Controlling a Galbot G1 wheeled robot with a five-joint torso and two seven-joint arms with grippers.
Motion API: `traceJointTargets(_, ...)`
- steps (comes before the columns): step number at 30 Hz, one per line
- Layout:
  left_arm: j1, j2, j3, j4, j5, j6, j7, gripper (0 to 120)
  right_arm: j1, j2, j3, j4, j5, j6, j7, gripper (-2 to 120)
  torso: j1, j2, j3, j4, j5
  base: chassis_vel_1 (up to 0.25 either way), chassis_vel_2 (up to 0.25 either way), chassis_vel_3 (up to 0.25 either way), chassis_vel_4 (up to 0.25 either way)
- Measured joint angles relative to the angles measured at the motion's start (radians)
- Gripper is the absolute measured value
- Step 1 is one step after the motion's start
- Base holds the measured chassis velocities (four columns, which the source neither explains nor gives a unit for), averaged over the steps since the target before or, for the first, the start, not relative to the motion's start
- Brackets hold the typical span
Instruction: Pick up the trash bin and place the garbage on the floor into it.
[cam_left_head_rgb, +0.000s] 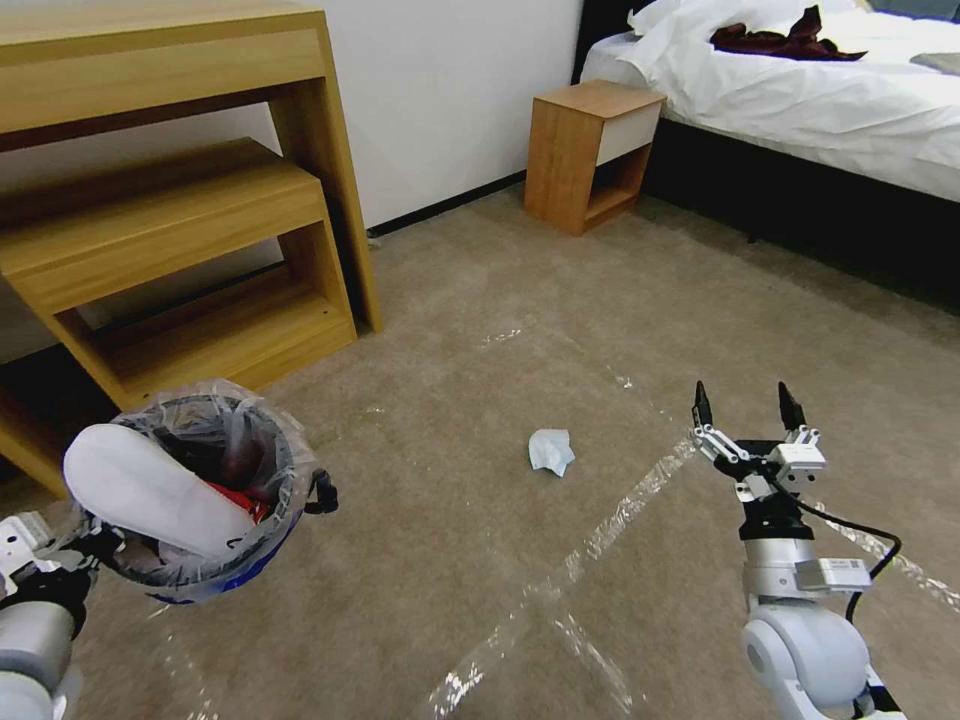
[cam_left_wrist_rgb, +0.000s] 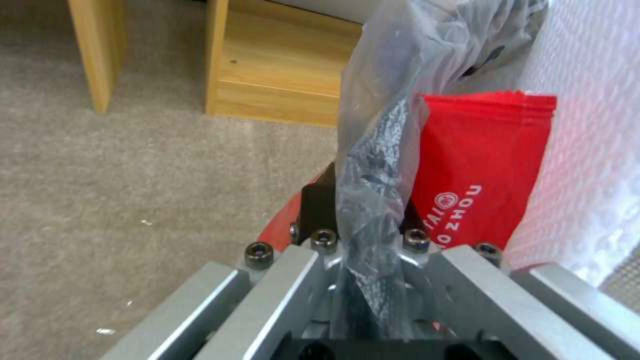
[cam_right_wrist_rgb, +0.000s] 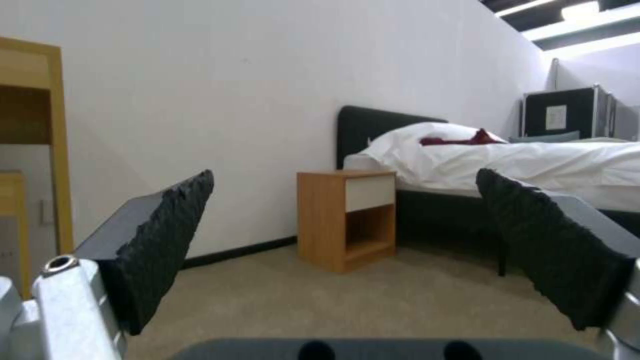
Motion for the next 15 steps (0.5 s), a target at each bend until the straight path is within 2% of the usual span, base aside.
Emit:
traceJointTargets(5,0.002,-0.005,0.0,-0.005,0.001,0.0,0.0,1,0.005,0.0,-0.007,-0.003,0.002,0.002,0.001,100,0.0,0.0,0.0,0.0001,0.0,-0.078,0.084,0.082,-0.101)
traceJointTargets(15,0.009,-0.016,0.004,-0.01,0.01,0.0,0.001,1,0.003,-0.001,-0.011,-0.006,0.008,0.003,0.001,100,0.0,0.0,0.0,0.0002,0.0,-0.003,0.005,0.005,-0.002)
